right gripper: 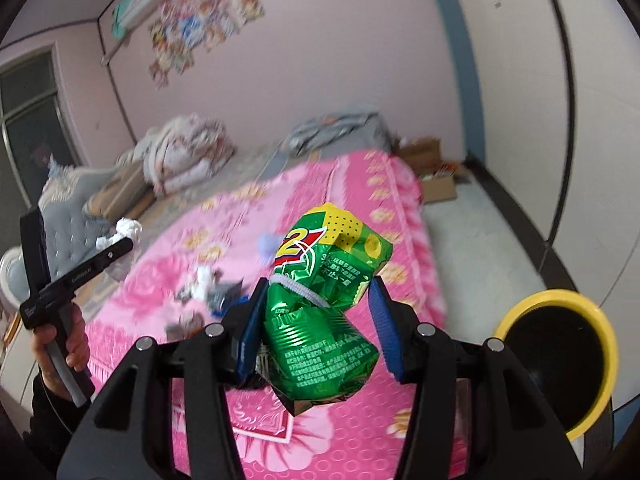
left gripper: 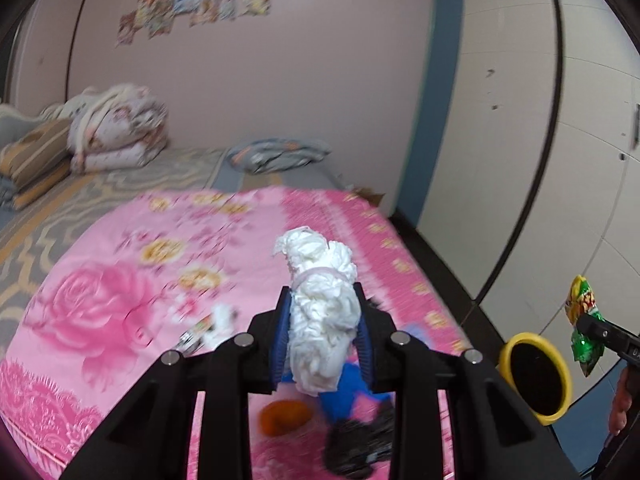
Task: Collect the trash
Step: 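Carry the wrapper and tissue to the yellow bin and open both tools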
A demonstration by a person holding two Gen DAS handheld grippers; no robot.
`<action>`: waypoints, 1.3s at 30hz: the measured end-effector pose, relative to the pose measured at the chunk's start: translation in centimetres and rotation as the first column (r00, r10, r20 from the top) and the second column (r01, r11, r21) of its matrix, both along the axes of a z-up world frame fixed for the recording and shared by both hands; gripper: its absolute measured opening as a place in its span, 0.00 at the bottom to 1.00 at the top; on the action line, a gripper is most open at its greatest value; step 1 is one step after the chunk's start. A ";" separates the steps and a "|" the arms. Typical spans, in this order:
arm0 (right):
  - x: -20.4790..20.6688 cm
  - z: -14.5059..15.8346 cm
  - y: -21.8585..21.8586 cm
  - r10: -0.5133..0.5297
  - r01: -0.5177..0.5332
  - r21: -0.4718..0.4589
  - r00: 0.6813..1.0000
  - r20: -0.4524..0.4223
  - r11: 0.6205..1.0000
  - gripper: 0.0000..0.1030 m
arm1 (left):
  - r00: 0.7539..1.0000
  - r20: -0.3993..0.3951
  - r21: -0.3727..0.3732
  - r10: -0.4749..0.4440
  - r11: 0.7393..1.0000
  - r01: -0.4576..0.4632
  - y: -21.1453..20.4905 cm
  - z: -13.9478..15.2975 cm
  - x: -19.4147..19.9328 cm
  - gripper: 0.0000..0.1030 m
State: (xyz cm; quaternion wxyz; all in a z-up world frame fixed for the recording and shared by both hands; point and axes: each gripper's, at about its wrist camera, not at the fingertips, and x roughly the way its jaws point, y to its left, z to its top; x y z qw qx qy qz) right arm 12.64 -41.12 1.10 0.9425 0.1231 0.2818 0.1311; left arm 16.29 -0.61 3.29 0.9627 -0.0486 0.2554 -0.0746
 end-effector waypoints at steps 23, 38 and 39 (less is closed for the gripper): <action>-4.8 0.2 -17.6 -0.590 0.593 0.029 0.793 0.154 0.805 0.46 | 0.909 0.038 0.020 -0.416 0.909 0.416 -26.9 -0.8 3.8 0.26; -2.7 -9.9 -25.8 -0.743 0.744 0.007 0.668 -0.045 0.668 0.46 | 0.798 -0.149 0.050 -0.583 0.802 0.595 -40.5 -12.3 6.4 0.26; -2.5 -10.6 -26.3 -0.750 0.751 0.001 0.659 -0.057 0.660 0.46 | 0.793 -0.162 0.046 -0.588 0.798 0.601 -41.0 -12.8 6.6 0.26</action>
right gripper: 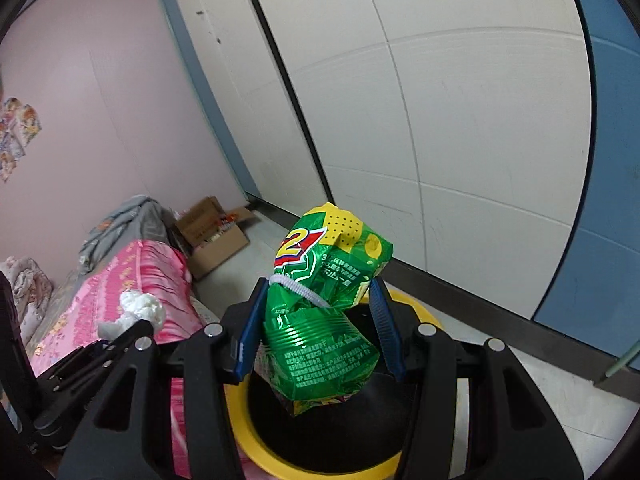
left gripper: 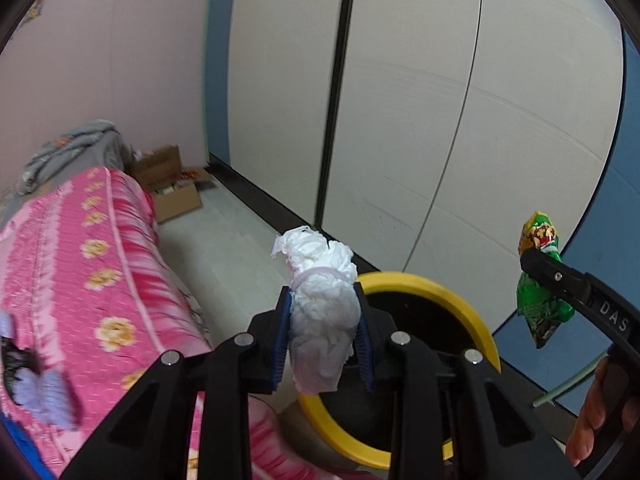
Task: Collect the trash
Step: 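Carry the wrapper and tissue to the yellow bin and open both tools, then grasp the black plastic bag with the right tool while the left tool grasps the beige cloth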
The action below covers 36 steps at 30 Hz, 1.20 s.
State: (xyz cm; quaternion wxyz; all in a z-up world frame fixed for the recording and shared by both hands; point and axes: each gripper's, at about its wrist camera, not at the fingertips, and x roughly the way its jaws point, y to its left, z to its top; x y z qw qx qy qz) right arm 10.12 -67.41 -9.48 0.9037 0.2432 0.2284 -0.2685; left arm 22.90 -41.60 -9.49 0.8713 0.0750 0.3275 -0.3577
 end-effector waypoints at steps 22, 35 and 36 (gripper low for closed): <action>-3.4 -0.8 -1.3 -0.082 0.080 0.051 0.995 0.053 0.996 0.63 | 0.993 -0.111 -0.094 0.042 0.994 -0.052 1.2 -0.2 1.9 0.60; -3.5 7.0 7.8 0.121 -0.111 -0.072 0.981 0.154 0.991 0.69 | 0.968 0.061 -0.141 0.244 0.962 -0.234 14.3 8.2 -0.1 0.82; -3.3 7.4 8.6 0.142 -0.131 -0.080 0.977 0.157 0.988 0.69 | 0.964 0.072 -0.139 0.257 0.959 -0.246 15.3 8.6 -0.2 0.83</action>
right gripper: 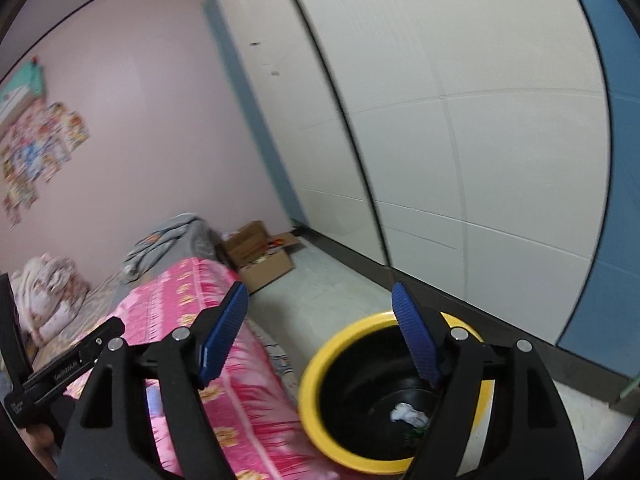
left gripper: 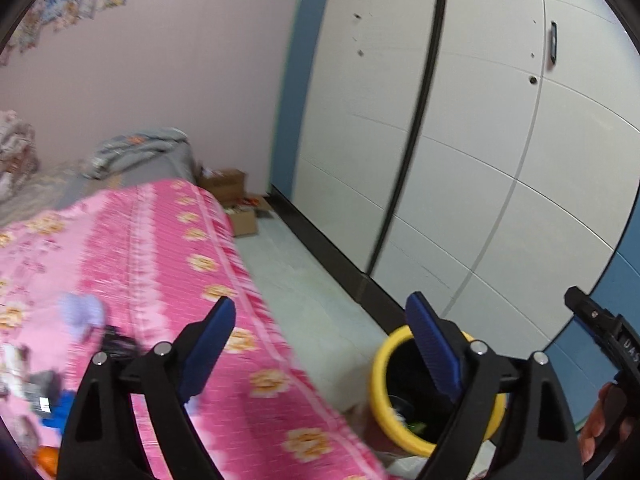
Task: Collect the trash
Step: 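Grasp the black plastic bag with the right tool while the left tool grasps the beige cloth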
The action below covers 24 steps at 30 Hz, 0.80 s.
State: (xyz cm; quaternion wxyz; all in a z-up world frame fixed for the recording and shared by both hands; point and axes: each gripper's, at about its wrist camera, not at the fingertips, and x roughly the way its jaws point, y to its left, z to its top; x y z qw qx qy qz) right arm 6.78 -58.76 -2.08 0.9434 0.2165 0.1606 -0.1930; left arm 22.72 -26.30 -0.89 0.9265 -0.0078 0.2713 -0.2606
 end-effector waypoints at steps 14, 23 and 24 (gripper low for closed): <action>2.9 3.2 15.0 0.396 -0.394 -0.076 0.918 0.011 0.916 0.82 | 0.966 0.079 0.021 0.245 0.969 -0.247 16.1 2.9 -3.3 0.88; 5.2 0.6 24.9 0.585 -0.591 -0.060 0.806 -0.088 0.805 0.83 | 0.926 0.067 0.040 0.372 0.926 -0.375 25.0 1.4 -5.5 0.88; 5.5 0.3 25.5 0.595 -0.601 -0.055 0.798 -0.096 0.797 0.83 | 0.922 0.063 0.044 0.382 0.922 -0.385 25.7 1.1 -5.7 0.88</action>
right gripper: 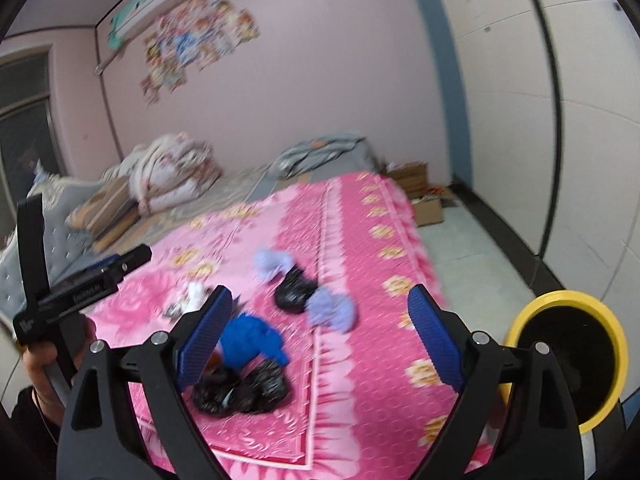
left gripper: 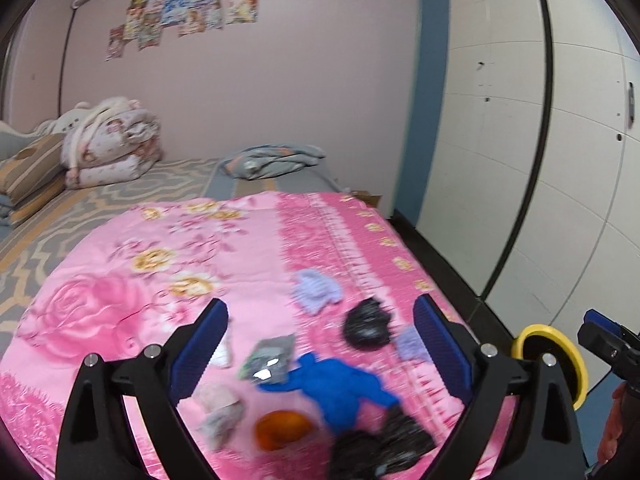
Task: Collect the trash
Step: 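Grasp the black plastic bag with the right tool while the left tool grasps the beige cloth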
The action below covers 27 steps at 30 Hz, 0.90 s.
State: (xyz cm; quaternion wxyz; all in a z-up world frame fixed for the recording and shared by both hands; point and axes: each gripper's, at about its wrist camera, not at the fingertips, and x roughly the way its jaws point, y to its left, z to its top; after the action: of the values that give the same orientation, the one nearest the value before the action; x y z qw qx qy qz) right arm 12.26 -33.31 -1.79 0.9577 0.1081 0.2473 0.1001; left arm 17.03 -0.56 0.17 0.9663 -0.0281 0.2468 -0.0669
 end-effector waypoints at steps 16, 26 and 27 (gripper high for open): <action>4.2 -9.0 5.8 0.121 -0.135 -0.046 0.965 -0.231 0.990 0.82 | 0.982 -0.152 -0.048 0.116 0.991 -0.124 8.8 -8.9 -0.3 0.88; 5.9 -13.1 7.7 0.154 -0.180 -0.056 0.936 -0.316 0.982 0.74 | 0.967 -0.225 -0.050 0.118 0.990 -0.132 9.5 -13.4 1.3 0.86; 6.1 -13.5 7.9 0.153 -0.181 -0.058 0.934 -0.322 0.982 0.73 | 0.966 -0.230 -0.052 0.115 0.990 -0.131 9.6 -13.6 1.4 0.85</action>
State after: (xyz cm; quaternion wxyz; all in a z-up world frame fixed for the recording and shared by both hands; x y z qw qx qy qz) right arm 18.33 -25.45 -15.25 0.8974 0.0596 0.4100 0.1518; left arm 18.46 9.01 -13.45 0.9326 -0.0833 0.3509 -0.0115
